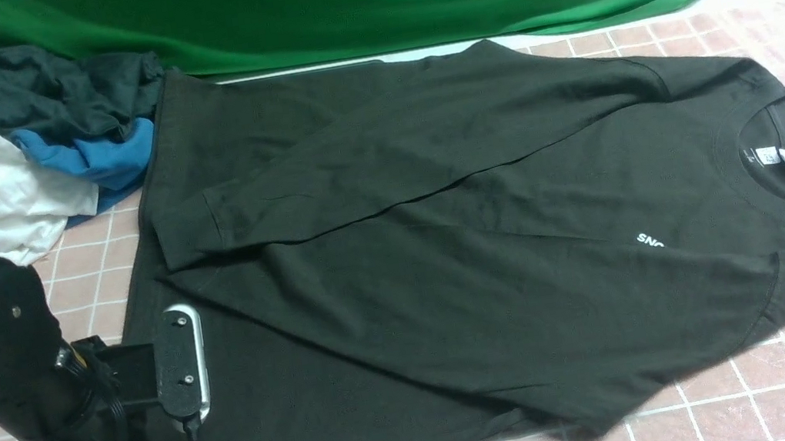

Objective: Fold a long-sleeved shirt over a pink coffee tablecloth.
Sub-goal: 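Grasp the near edge of the shirt at its hem and shoulder corners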

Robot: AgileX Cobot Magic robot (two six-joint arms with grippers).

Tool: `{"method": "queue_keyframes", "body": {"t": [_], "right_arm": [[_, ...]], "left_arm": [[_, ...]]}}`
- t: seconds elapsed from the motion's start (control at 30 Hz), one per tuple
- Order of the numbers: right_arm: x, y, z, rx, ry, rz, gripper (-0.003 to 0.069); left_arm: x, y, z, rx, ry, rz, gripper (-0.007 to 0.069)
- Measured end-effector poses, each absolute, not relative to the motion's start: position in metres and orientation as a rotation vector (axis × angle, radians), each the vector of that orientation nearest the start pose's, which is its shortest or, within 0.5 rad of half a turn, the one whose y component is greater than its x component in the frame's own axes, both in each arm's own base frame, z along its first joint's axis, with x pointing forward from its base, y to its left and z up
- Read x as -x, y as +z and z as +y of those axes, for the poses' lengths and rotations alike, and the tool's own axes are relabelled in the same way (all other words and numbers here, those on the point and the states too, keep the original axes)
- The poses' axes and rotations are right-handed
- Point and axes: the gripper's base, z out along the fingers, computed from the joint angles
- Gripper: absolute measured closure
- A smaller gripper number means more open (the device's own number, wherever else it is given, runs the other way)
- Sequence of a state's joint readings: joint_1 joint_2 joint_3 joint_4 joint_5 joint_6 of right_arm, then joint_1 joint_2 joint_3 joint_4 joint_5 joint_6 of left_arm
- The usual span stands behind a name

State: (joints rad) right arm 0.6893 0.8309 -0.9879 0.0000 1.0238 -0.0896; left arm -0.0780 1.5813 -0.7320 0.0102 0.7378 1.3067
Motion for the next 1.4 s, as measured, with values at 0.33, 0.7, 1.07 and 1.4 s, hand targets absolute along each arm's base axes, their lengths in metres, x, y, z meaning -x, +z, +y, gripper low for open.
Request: {"method": "queue_keyframes", "body": {"t": [0.33,0.7,1.07,1.4], "right_arm": [[-0.11,0.377,0.09,0.906,0.292,2.169,0.0596],[-0.11,0.377,0.09,0.916,0.287,2.162,0.0596],[-0.11,0.377,0.09,0.916,0.287,2.161,0.0596],[-0.109,0.377,0.092,0.918,0.311,2.162,0.0596]], "left_arm": [[-0.236,0.165,-0.019,-1.997,0.056,2.346,0.0187],[-0.234,0.153,-0.017,-2.035,0.151,2.258,0.0187],[-0.243,0.161,-0.015,-1.958,0.303,2.194,0.0473],[-0.236,0.172,-0.014,-1.931,0.3,2.218,0.0585]]}}
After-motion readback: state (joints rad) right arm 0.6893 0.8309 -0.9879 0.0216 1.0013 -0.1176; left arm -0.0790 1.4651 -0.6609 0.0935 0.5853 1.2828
